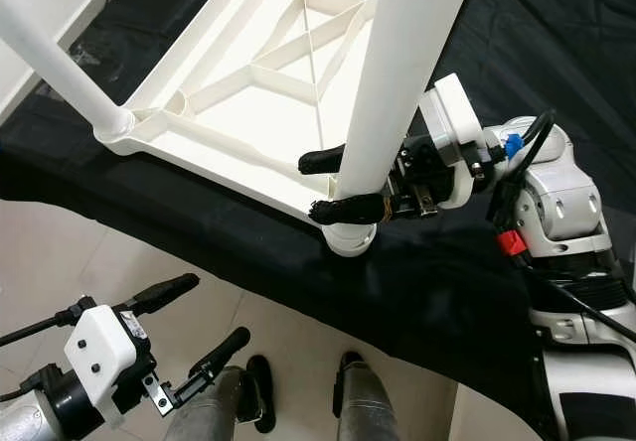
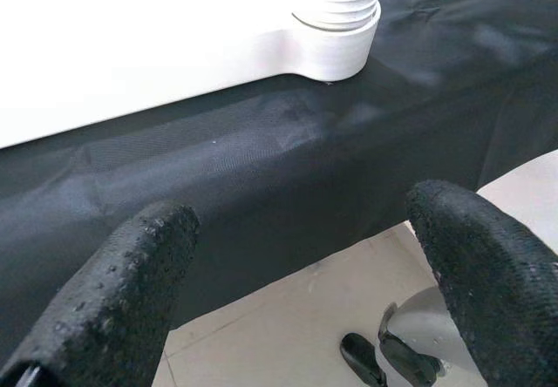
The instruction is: Building children table
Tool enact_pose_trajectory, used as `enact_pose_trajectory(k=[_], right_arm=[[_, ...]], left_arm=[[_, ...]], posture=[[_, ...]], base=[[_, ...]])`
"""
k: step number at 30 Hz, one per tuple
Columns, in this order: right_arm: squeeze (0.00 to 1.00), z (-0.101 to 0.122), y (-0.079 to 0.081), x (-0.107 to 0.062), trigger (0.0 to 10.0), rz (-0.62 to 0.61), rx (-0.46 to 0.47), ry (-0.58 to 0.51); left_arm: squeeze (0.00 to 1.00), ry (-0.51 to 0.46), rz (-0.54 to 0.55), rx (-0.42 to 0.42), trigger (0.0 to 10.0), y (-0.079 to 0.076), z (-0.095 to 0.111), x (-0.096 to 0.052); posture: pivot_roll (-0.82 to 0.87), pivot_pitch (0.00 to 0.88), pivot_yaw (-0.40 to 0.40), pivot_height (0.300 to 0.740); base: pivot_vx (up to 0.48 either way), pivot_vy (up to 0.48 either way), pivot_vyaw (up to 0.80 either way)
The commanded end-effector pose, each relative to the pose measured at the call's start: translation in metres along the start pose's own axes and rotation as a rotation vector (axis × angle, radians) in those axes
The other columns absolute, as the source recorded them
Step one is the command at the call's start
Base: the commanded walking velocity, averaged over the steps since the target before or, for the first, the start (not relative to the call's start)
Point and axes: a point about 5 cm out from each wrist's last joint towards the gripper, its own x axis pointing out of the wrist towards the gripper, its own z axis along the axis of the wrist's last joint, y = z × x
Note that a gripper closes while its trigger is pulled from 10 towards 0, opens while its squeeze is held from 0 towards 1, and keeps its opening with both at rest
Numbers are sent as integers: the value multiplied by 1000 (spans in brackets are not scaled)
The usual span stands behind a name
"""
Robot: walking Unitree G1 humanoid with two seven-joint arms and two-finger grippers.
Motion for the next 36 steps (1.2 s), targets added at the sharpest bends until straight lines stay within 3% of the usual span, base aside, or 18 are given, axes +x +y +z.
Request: enact_pose_trajectory(k=[1, 21, 36], right_arm=[[0, -21, 5, 3, 10000, 5, 67, 98], [0, -33, 9, 24, 10000, 34, 150, 82], [0, -31, 3, 28, 10000, 8, 146, 64]], left_arm=[[0, 18, -15, 1, 10000, -2, 0, -3], [0, 11, -16, -4, 10000, -5, 0, -1], [0, 2, -13, -4, 10000, -7, 2, 0]], posture=[[58, 405, 104, 740], [47, 398, 88, 740], [44, 404, 82, 740]], base=[[0, 0, 0], [0, 0, 0], [0, 0, 0]])
